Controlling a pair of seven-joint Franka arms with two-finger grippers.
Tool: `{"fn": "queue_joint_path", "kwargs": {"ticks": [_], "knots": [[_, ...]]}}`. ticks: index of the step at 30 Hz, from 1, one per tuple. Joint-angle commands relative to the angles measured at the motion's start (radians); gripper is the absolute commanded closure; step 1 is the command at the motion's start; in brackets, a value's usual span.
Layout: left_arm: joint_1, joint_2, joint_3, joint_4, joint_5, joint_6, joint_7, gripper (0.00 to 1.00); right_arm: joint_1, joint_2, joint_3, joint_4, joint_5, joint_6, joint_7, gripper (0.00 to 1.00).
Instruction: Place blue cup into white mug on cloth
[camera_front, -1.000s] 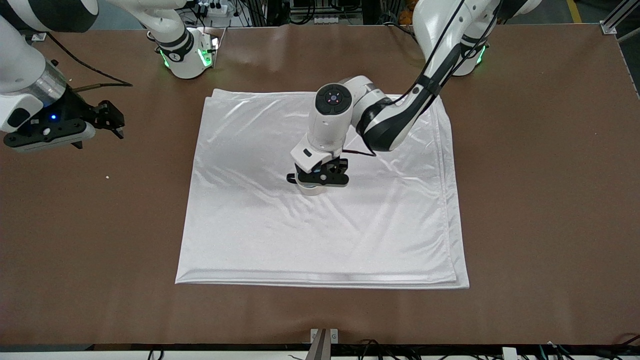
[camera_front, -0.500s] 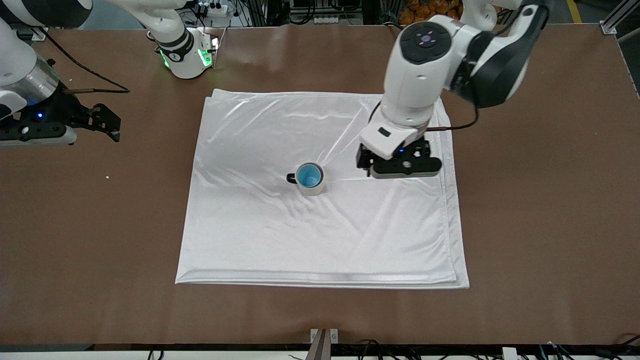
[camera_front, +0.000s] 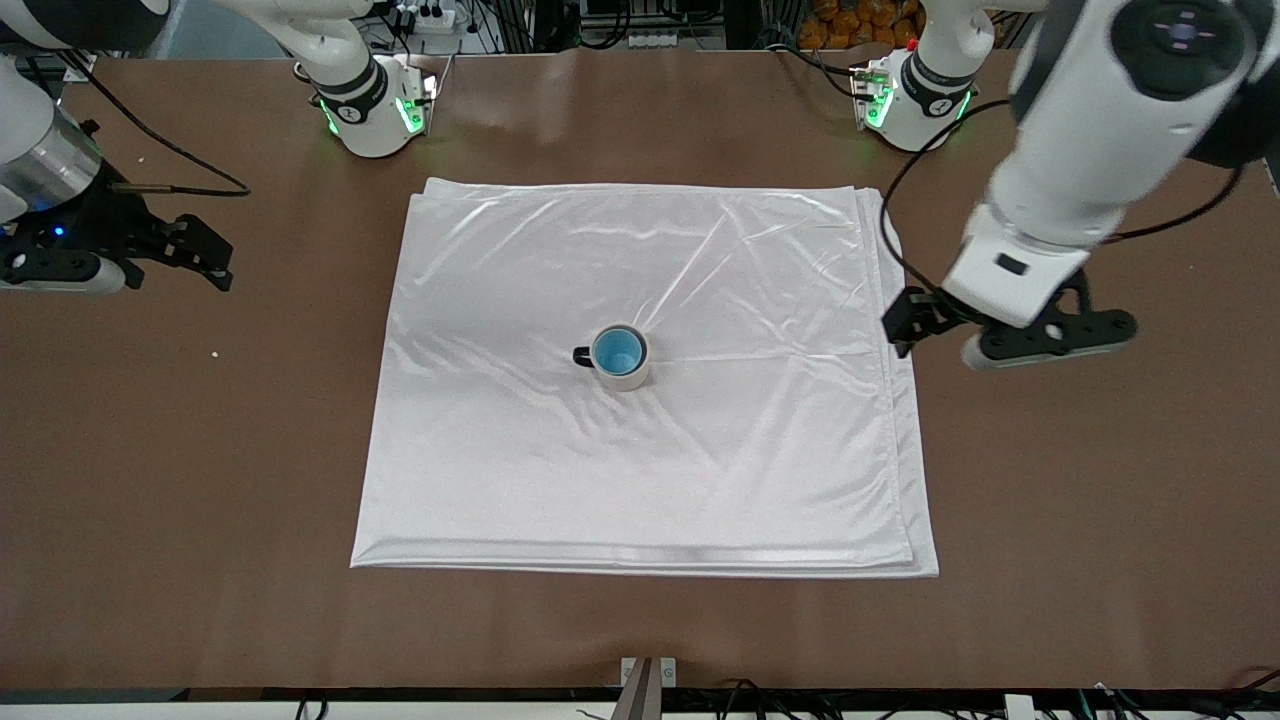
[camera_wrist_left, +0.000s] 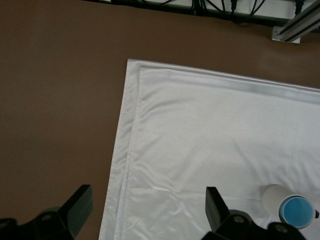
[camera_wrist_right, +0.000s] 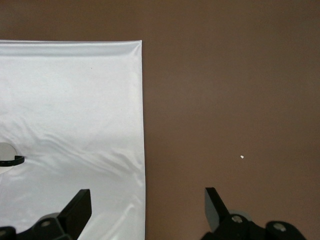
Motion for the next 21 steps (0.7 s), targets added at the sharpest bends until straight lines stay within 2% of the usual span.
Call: {"fn": "queue_joint_path", "kwargs": {"ticks": [1,8,21], "knots": [[0.116,-0.042,-0.013,-0.036,-0.072,-0.039,0.098,0.0,-0.011,0.013,0.013,0.029,0.017,-0.047,0.023,0.0],[0.136,-0.063,-0.006,-0.039,-0.071,-0.084,0.088,0.0,-0.012,0.012,0.014,0.03,0.017,-0.049,0.023,0.0],[0.15,-0.075,0.005,-0.034,-0.055,-0.087,0.117,0.0,-0.015,0.013,0.01,0.031,0.017,-0.047,0.02,0.0]]}}
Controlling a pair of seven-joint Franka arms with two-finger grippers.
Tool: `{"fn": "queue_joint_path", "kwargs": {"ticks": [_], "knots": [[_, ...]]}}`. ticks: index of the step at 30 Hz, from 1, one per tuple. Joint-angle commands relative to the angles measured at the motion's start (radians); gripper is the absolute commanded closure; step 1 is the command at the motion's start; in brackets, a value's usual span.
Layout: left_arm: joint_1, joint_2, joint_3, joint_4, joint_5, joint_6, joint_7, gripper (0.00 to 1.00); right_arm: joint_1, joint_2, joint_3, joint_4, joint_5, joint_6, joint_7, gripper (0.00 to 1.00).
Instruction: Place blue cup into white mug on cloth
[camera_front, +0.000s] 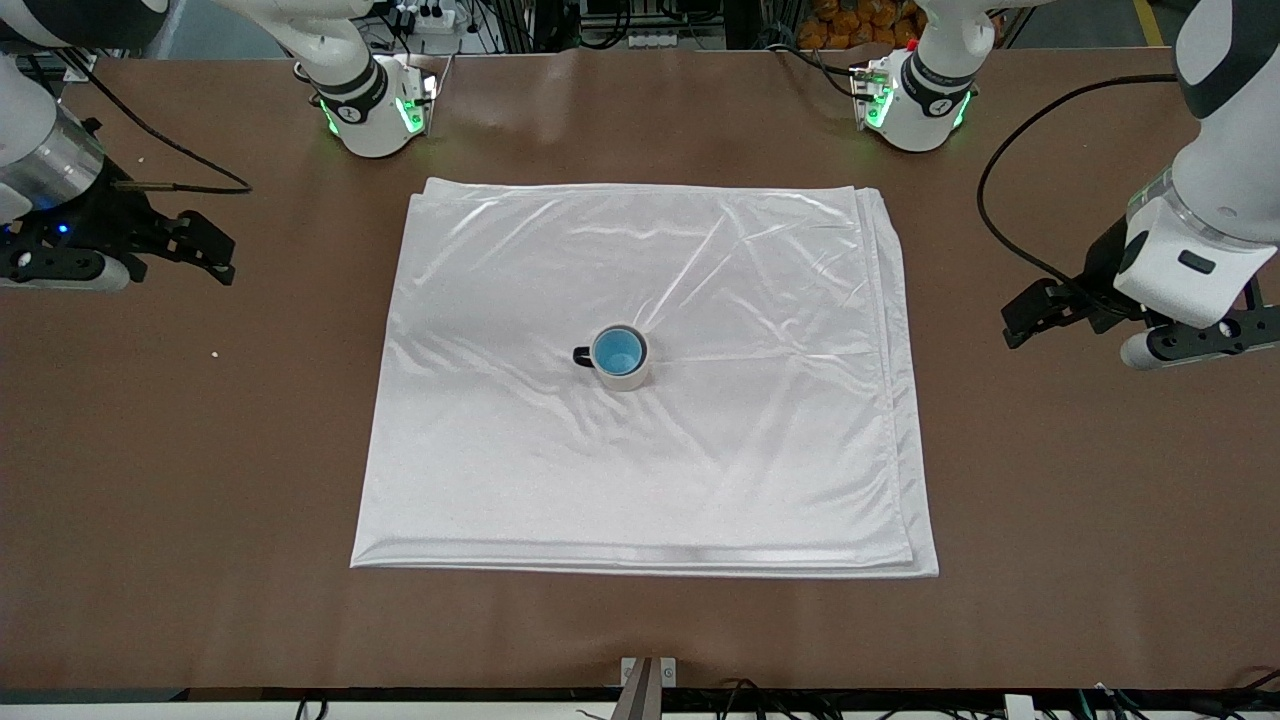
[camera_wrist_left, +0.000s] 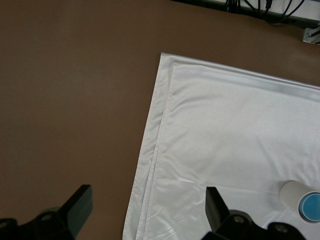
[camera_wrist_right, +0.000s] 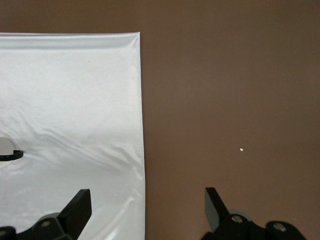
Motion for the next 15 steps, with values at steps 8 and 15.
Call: {"fn": "queue_joint_path", "kwargs": {"ticks": [8,15], "knots": [[0.003,-0.027,0.09,-0.032,-0.002,-0.002,0.15,0.0,0.003,0.013,-0.028,0.031,0.017,-0.017,0.011,0.0],[0.006,-0.021,0.117,-0.036,-0.002,0.005,0.173,0.0,0.029,0.013,-0.086,0.03,0.017,-0.018,0.008,0.0]]}}
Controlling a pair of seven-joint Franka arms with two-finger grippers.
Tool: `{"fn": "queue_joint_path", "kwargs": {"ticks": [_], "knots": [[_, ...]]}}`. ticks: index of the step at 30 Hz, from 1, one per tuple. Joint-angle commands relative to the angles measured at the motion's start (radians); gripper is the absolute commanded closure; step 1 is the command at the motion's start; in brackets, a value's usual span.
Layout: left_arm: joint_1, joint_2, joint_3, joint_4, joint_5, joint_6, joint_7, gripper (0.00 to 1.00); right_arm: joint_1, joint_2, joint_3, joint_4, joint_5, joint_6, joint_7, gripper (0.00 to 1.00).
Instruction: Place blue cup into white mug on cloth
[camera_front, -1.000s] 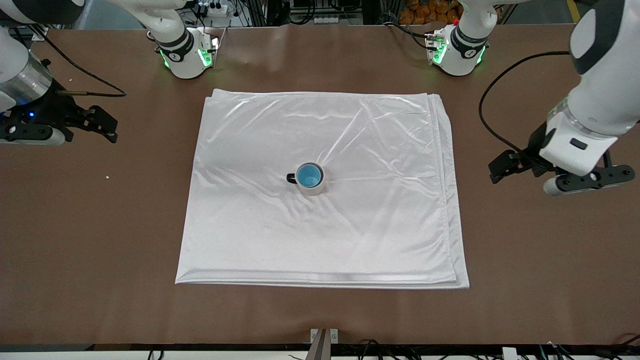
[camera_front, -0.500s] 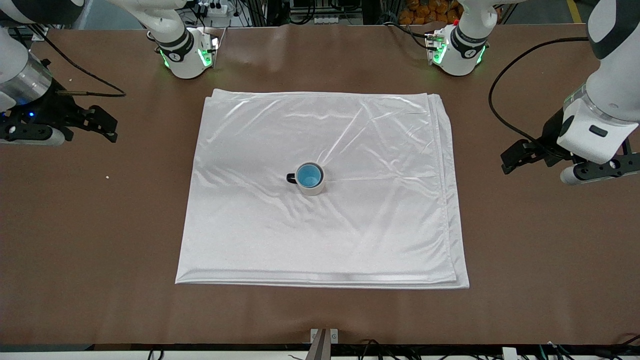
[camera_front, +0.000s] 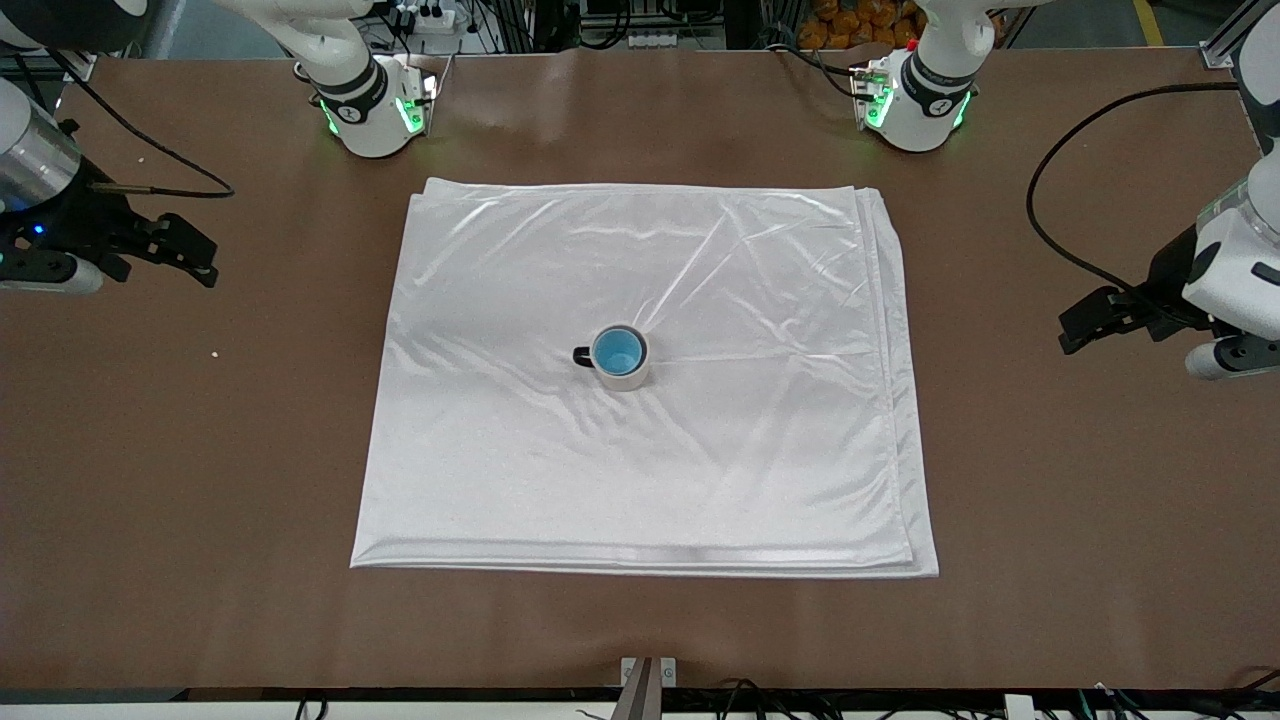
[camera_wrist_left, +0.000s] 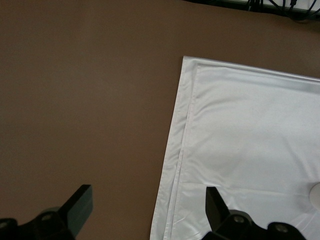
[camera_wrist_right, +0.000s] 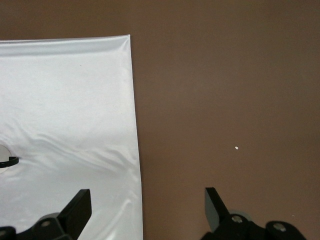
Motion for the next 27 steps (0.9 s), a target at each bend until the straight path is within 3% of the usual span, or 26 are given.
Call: {"fn": "queue_joint_path", "kwargs": {"ticks": [1,18,27], "knots": [[-0.002,-0.02,0.023,-0.028,-0.001,0.008,0.036,0.0,0.02,0.016,-0.041,0.027,0.018,-0.018,0.005,0.0],[-0.002,-0.025,0.032,-0.049,0.064,0.033,0.104,0.0,0.053,0.022,-0.125,0.025,0.018,-0.018,-0.001,0.0],[0.003,-0.02,0.046,-0.049,0.045,0.035,0.148,0.0,0.05,0.022,-0.127,0.025,0.018,-0.018,-0.02,0.0]]}}
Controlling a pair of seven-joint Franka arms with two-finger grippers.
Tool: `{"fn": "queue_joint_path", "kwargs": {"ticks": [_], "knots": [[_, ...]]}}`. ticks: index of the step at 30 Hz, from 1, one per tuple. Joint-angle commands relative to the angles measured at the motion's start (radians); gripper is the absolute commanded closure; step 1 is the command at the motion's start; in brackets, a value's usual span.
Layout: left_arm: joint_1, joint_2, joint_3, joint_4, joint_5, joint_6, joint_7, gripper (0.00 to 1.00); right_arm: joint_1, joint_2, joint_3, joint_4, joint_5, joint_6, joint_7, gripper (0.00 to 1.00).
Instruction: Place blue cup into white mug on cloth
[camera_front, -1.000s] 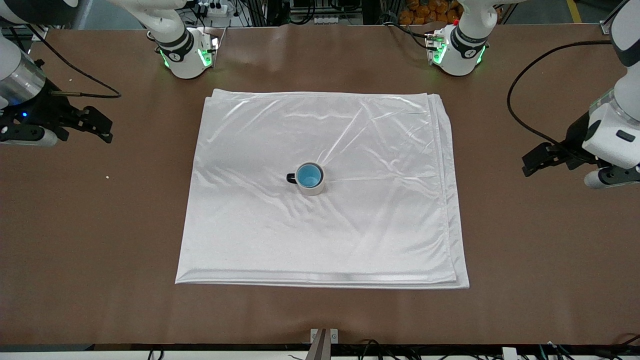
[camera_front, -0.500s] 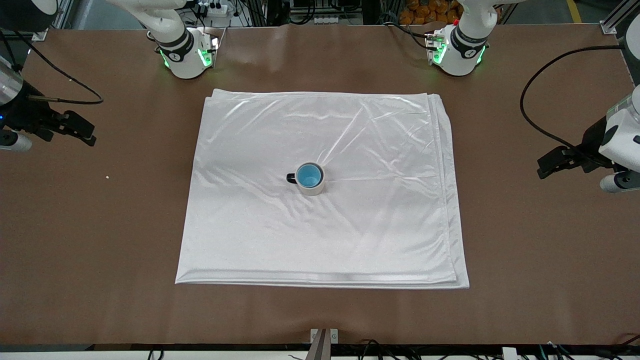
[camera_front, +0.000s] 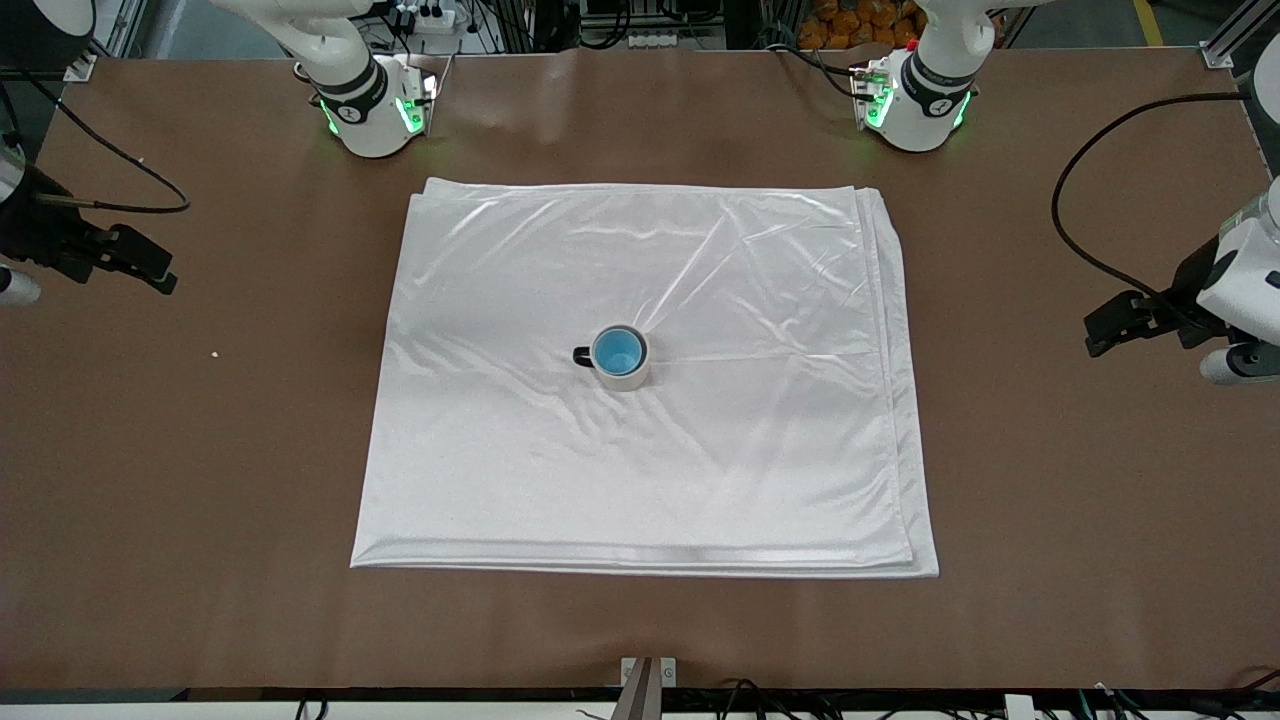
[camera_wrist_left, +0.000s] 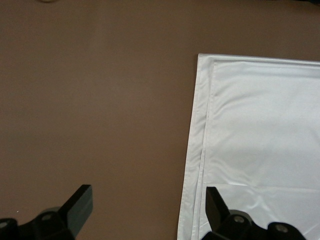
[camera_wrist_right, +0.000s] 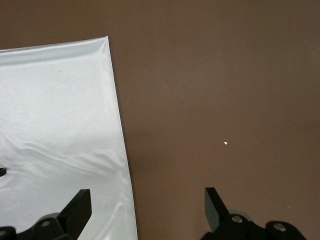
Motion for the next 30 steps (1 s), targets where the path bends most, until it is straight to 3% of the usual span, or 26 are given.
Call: {"fn": "queue_joint_path", "kwargs": {"ticks": [1,25,30], "knots": [[0.005,-0.02,0.009,-0.024,0.002,0.018,0.035,0.0,0.014,0.011,-0.014,0.025,0.018,-0.018,-0.013,0.0],[-0.001,-0.036,0.02,-0.015,-0.04,0.002,0.035,0.0,0.007,0.025,-0.014,0.034,0.015,-0.018,-0.013,0.0],[-0.003,-0.037,0.017,-0.015,-0.04,0.002,0.036,0.0,0.011,0.052,-0.012,0.08,0.015,-0.019,-0.013,0.0]]}}
